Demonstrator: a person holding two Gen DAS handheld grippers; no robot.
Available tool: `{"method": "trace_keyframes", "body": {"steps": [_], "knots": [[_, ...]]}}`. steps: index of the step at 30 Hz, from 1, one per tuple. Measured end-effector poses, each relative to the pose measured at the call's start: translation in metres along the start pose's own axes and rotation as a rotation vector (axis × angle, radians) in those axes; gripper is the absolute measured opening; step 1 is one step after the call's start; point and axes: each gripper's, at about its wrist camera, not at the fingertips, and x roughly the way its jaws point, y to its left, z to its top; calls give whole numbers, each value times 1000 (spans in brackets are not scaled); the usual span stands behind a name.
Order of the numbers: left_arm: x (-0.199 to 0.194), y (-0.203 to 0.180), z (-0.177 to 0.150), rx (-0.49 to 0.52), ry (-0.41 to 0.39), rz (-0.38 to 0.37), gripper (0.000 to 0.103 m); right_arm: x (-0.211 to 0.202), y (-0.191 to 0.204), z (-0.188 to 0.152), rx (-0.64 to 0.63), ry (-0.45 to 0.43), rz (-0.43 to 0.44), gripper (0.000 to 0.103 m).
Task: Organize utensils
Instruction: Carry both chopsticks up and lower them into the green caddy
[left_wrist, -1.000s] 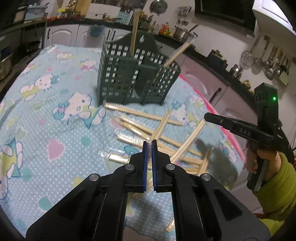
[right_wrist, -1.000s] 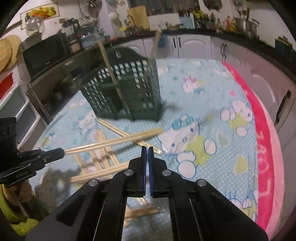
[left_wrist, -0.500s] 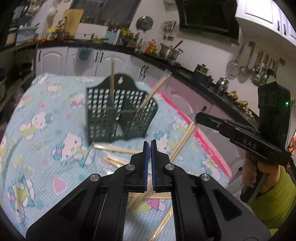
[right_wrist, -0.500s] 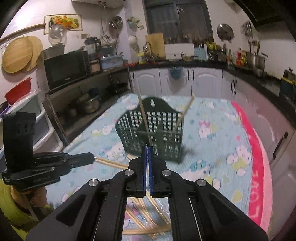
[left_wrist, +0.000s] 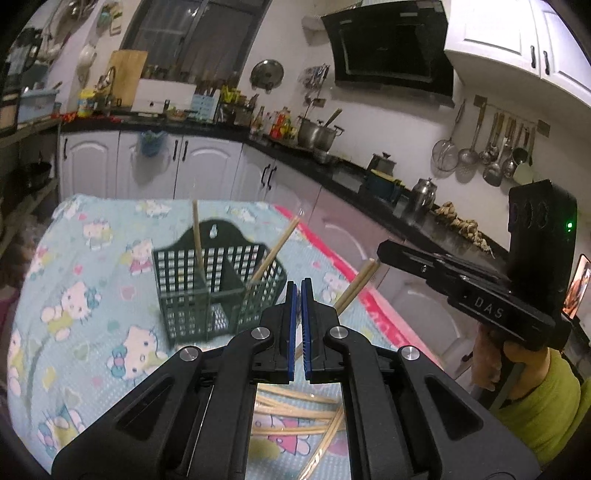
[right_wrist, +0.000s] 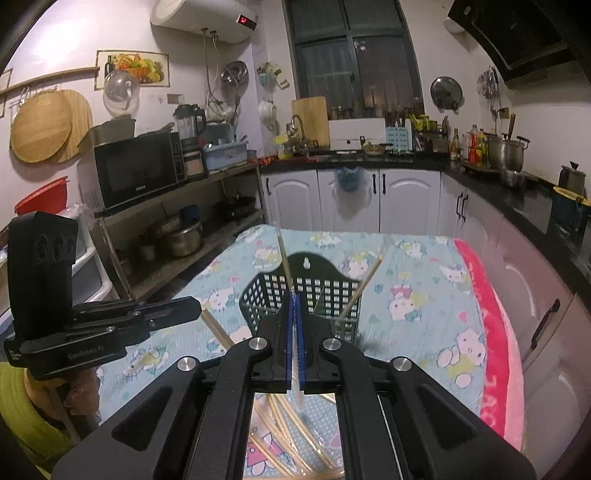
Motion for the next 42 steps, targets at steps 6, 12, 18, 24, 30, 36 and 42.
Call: {"method": "trace_keyframes", "body": {"steps": [6, 12, 18, 24, 30, 36, 42], "knots": [[-10, -4, 20, 13, -41, -8, 1, -7, 0, 15, -5, -31, -2, 2], [-22, -4, 47, 23, -97, -4, 1, -10, 2, 34, -5, -61, 11, 2], [-31, -1, 73, 44, -138, 24, 1, -8, 11, 57, -25, -91, 17, 2], [-36, 5, 97, 49, -179, 57, 1, -9, 15, 82, -34, -134, 9, 2], [-29, 15, 114, 31, -193, 68, 1, -9, 9, 105, -19, -177, -6, 2], [-13, 24, 124, 32, -181, 86, 1, -6, 2, 123, -13, -204, -38, 2], [0, 26, 128, 31, -172, 91, 1, 4, -9, 135, -10, -203, -72, 2]]}}
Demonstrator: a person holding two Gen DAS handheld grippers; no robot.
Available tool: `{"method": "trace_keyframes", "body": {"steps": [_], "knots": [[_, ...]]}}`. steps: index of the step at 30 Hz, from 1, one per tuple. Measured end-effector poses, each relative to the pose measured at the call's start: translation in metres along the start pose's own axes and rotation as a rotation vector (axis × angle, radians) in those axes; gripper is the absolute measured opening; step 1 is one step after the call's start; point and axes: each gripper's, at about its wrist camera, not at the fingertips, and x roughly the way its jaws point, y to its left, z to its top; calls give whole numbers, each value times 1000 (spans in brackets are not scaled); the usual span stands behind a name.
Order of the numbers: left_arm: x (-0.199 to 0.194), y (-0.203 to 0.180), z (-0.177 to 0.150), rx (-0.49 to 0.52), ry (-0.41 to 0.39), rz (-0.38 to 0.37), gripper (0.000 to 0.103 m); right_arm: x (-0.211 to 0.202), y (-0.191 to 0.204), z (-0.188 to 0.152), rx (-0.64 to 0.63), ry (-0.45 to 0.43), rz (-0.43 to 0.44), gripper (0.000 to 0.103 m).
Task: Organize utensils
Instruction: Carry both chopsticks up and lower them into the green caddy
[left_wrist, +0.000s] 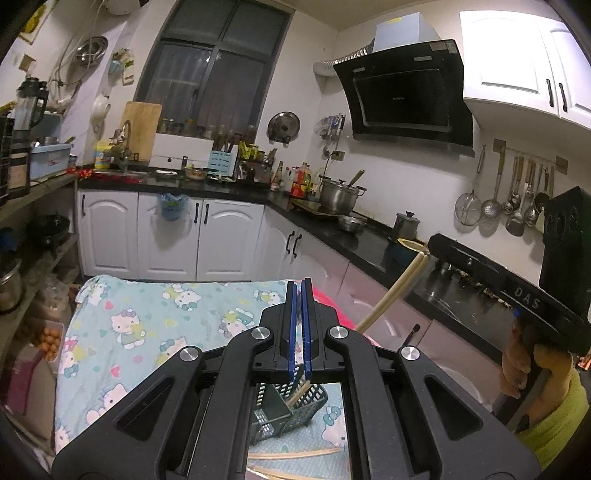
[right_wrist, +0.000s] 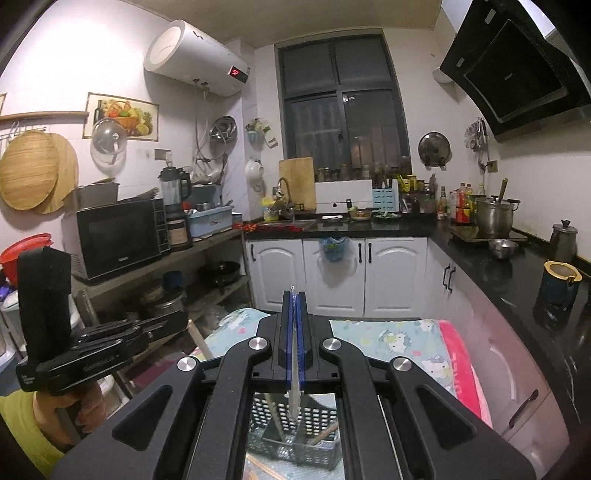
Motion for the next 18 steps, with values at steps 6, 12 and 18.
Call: {"method": "trace_keyframes", "body": {"steps": [6, 12, 18], "knots": [[12, 6, -5, -9, 22, 5, 1, 19, -16, -4, 20, 32, -20, 2], [27, 17, -17, -30, 56, 18, 1, 45, -27, -18, 33, 84, -34, 2], [39, 33, -34, -69, 97, 28, 1, 69, -32, -36, 61, 142, -26, 2]]}}
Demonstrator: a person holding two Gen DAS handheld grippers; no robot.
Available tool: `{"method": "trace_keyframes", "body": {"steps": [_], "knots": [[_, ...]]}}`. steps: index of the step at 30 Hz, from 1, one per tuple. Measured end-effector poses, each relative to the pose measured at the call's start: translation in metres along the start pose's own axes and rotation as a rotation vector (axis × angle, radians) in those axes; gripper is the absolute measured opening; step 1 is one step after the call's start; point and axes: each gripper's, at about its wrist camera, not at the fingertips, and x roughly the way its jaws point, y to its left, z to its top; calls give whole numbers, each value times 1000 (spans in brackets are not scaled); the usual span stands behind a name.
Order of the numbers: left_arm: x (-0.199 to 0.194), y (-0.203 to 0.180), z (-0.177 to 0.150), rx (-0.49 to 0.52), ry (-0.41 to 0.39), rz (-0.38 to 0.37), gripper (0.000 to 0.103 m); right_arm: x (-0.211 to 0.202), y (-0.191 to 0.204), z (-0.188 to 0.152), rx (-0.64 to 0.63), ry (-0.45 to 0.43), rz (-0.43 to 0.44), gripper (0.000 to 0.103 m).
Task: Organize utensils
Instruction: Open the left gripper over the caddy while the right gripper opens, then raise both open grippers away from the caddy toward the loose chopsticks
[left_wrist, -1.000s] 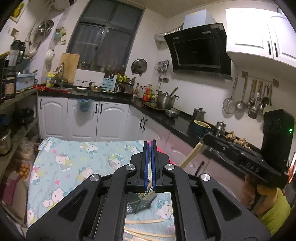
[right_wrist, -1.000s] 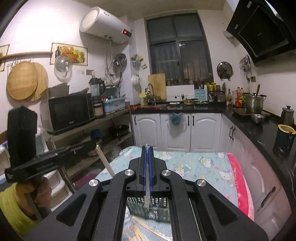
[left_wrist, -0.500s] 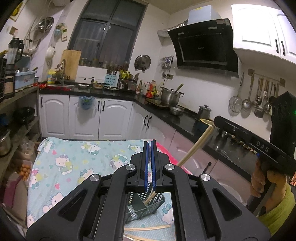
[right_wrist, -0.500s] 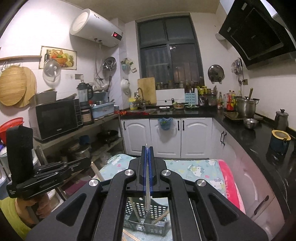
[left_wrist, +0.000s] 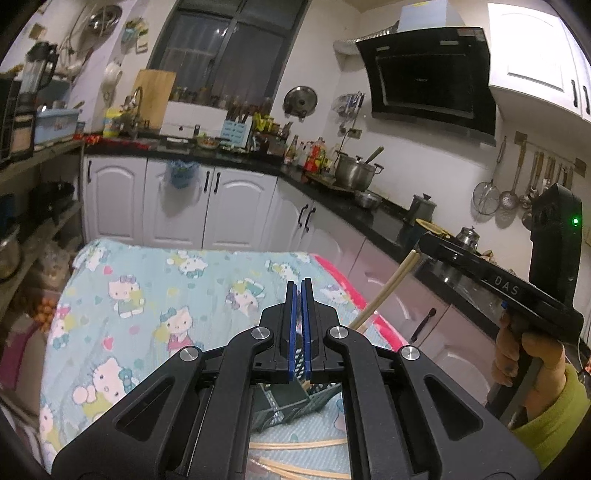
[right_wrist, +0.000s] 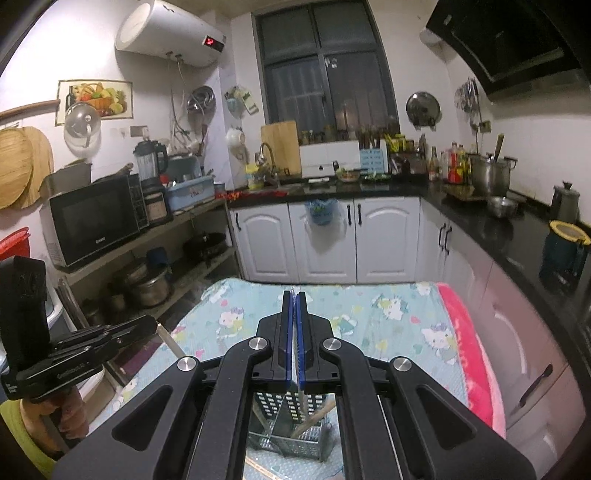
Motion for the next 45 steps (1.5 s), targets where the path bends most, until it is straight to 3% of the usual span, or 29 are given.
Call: {"method": "trace_keyframes", "body": {"steps": [5, 6, 7, 8, 9, 11, 14, 18, 20, 29, 45], "knots": [[5, 9, -11, -23, 18, 22, 1, 19, 1, -16, 14, 50, 5, 3], [5, 11, -14, -25, 19, 30, 6, 22, 2, -19, 10, 57, 1, 5], [5, 14, -16, -30, 21, 37, 10, 23, 2, -21, 6, 62, -4, 16], [5, 17, -18, -41, 26, 46, 28, 24, 2, -25, 0, 68, -11, 35], [4, 20, -21, -51, 29, 52, 43, 25, 1, -28, 2, 72, -13, 42], [0, 24, -25, -63, 27, 59, 46, 23, 1, -35, 3, 73, -14, 43], [-13, 30, -31, -83, 6, 79, 69, 15, -1, -41, -6, 61, -29, 51], [-33, 30, -35, -78, -46, 104, 92, -2, -5, -46, -28, 37, -51, 58], [-42, 30, -36, -68, -65, 115, 92, -10, -7, -48, -35, 28, -56, 64], [-67, 23, -50, -64, -80, 139, 92, -44, -6, -65, -47, 6, -68, 72], [-85, 13, -94, -80, -36, 134, 92, -83, 5, -96, -70, 20, -69, 78]]}}
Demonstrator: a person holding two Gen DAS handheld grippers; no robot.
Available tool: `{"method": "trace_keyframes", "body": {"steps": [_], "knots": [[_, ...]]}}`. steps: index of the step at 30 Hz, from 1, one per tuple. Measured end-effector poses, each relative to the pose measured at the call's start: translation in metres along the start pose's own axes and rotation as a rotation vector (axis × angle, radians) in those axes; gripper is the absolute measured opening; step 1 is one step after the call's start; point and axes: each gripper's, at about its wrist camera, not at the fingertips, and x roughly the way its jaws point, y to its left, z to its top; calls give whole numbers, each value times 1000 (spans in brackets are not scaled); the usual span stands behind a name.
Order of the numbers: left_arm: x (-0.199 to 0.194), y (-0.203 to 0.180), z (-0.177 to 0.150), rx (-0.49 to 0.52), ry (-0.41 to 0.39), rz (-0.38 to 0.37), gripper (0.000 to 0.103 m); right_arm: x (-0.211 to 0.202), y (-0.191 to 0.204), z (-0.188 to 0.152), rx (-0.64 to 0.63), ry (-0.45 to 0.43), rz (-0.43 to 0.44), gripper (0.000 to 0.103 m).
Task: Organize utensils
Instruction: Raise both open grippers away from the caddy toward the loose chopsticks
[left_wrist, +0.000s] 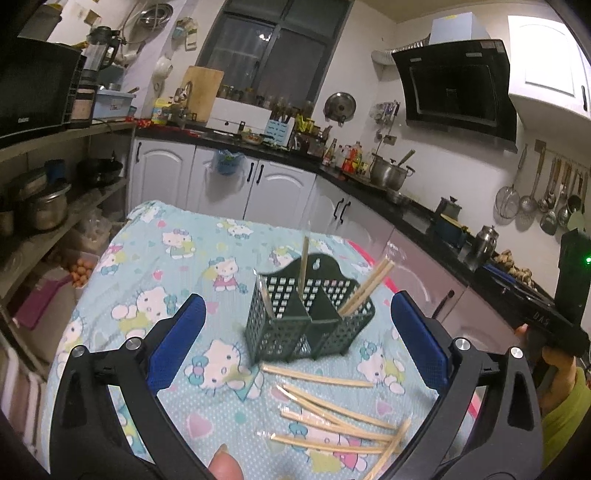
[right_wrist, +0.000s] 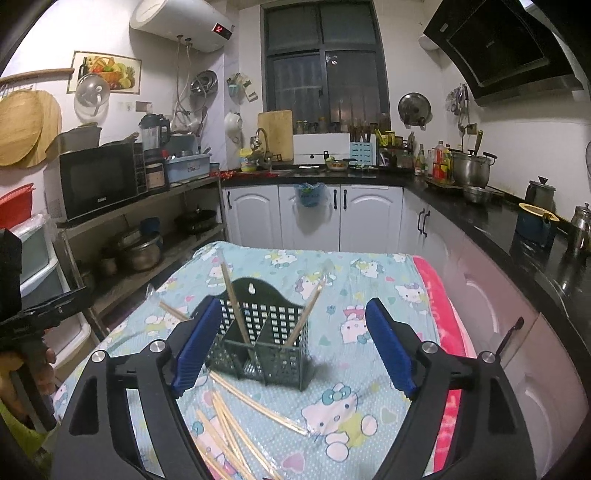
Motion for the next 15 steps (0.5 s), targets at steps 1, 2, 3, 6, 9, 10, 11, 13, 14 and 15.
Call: {"method": "trace_keyframes", "body": {"steps": [1, 2, 3, 6, 9, 10, 11, 13, 14, 15], "knots": [[0, 0, -2, 0, 5, -4, 92, -2, 1, -2, 0, 3, 1, 78], [0, -1, -4, 1, 9, -6, 92, -3, 2, -4, -1, 5, 4, 78], [-1, -2, -7, 0, 14, -6, 92, -5, 4, -7, -2, 6, 4, 78], [-2, -4, -12, 0, 25, -14, 92, -10, 8, -14, -6, 13, 7, 78], [-4, -6, -18, 7, 33, -15, 92, -15, 11, -21, -8, 20, 10, 78], [-5, -7, -20, 7, 37, -18, 92, -16, 13, -23, -9, 21, 12, 78], [-5, -7, -22, 8, 40, -19, 92, -17, 15, -24, -10, 23, 12, 78], [-6, -8, -26, 10, 47, -19, 92, -20, 17, -28, -14, 27, 14, 78], [-6, -9, -27, 10, 49, -20, 92, -21, 18, -30, -16, 31, 17, 78], [-6, -9, -29, 10, 54, -22, 92, -22, 20, -30, -18, 34, 16, 78]]}}
